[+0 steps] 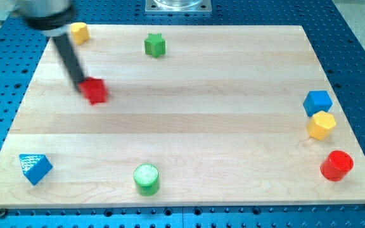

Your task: Move the red star below the green star

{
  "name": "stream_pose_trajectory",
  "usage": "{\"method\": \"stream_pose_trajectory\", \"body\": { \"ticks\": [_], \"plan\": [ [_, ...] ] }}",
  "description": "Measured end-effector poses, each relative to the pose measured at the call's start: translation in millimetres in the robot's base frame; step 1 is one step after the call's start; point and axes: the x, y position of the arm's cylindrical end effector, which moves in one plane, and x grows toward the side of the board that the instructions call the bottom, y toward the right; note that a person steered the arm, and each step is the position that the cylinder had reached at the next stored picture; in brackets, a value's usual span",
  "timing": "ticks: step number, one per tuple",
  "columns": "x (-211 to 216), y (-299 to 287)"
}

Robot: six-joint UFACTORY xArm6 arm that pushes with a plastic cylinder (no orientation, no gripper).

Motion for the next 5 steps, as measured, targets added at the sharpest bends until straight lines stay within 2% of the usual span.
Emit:
{"method": "stream_pose_trajectory", "body": {
  "ticks": [1,2,3,4,5],
  "plan": [
    [-3.5,69.2],
    [-9.9,-20.1],
    [50.8,-23.3],
    [31.9,38.7],
    [6.3,70.7]
  ]
}}
